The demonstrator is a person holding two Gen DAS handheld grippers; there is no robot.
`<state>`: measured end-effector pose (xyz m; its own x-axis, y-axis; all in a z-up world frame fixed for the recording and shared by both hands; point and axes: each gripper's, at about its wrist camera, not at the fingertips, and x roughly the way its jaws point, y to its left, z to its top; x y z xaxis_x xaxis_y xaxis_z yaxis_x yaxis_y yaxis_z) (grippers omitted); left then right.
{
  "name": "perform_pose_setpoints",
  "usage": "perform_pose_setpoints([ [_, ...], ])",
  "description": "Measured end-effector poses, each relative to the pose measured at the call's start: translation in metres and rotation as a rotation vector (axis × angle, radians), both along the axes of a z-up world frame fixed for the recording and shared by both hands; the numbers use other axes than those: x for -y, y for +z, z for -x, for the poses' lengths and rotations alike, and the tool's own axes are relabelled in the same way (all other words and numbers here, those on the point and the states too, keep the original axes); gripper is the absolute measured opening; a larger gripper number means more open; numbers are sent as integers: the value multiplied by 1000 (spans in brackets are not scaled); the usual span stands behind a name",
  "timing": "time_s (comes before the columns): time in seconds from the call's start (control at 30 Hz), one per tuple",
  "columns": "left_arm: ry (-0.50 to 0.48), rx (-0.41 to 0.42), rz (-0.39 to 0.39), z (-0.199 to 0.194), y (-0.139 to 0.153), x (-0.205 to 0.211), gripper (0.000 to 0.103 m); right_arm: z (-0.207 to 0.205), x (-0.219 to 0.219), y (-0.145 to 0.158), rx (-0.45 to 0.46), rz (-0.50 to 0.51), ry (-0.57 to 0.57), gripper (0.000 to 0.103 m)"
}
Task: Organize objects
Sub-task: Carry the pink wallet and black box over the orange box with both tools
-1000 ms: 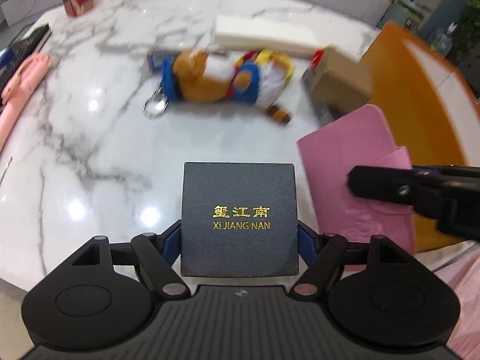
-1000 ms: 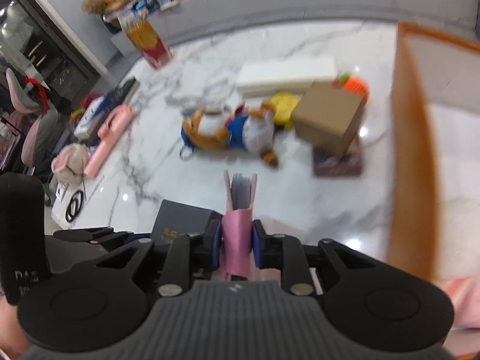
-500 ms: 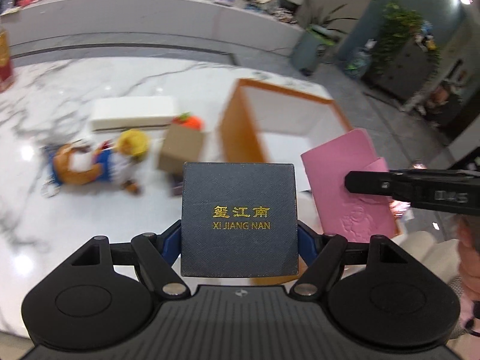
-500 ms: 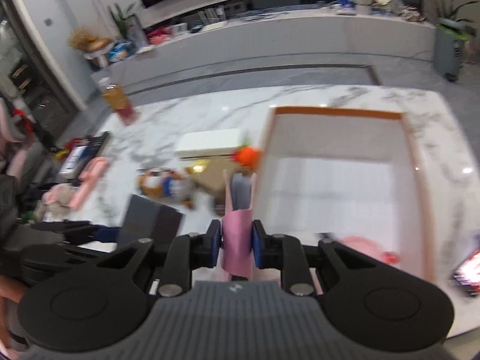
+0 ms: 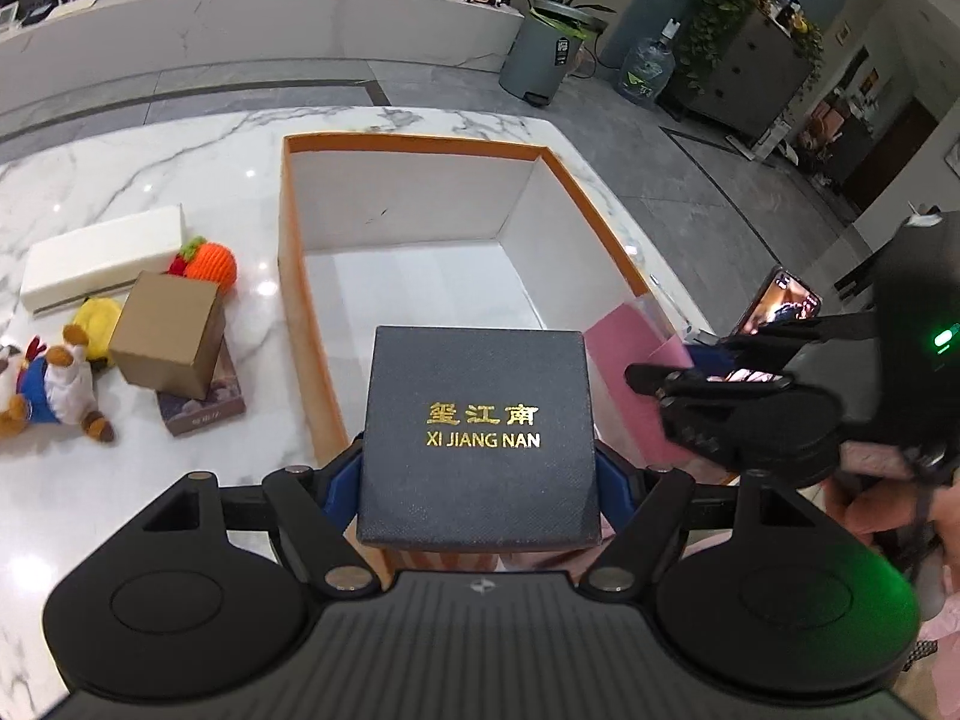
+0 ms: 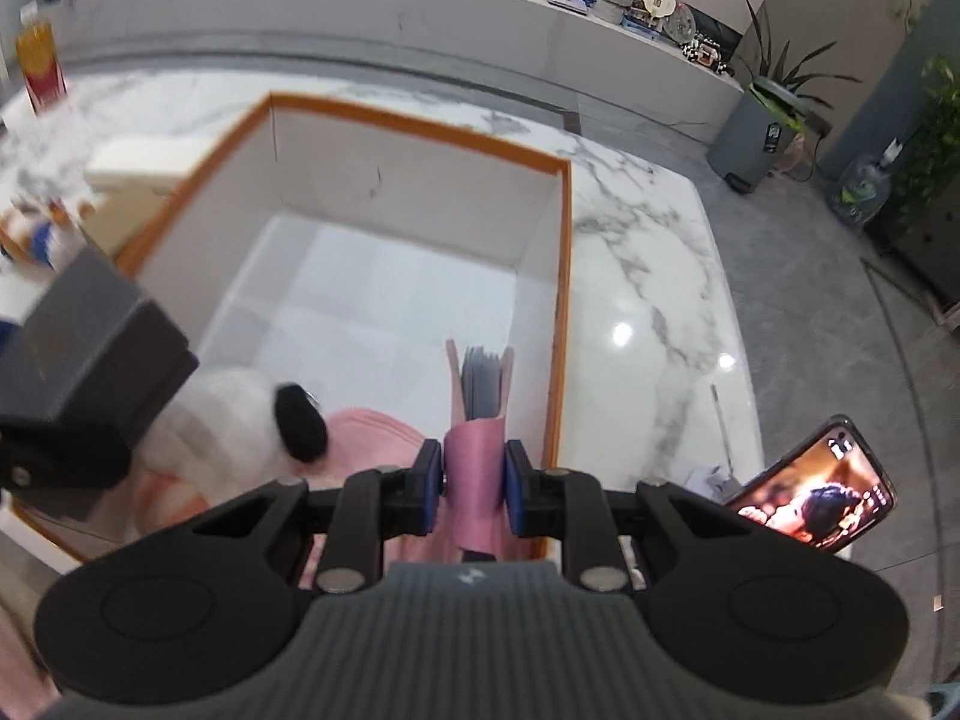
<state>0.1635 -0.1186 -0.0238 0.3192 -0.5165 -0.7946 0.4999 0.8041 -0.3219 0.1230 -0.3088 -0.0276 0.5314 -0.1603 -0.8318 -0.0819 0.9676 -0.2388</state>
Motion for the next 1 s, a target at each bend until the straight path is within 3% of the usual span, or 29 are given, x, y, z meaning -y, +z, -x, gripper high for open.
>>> perform_pose_setpoints([
  [0.17, -21, 23, -18, 2, -1, 1, 87, -5, 0, -20, -52, 18, -4, 23],
  [0.33, -20, 15, 12, -2, 0, -5, 87, -8, -3, -32, -79, 11, -3, 23],
  [0.4, -21, 4, 25, -4, -1, -7, 87, -10, -2, -31, -89, -37, -9, 23],
  [0.5, -17, 2, 17, -6, -3, -7, 87, -15, 8, -26, -136, -227, -23, 23],
  [0.57, -15, 5, 9, -6, -4, -7, 87, -17, 10, -25, -153, -262, -38, 22],
  [0.73, -16, -3, 23, -7, -6, -11, 87, -10, 2, -18, -105, -136, -45, 23],
  [1.0, -18, 3, 23, -8, -7, -8, 87, -15, 0, -26, -159, -61, -79, 23],
])
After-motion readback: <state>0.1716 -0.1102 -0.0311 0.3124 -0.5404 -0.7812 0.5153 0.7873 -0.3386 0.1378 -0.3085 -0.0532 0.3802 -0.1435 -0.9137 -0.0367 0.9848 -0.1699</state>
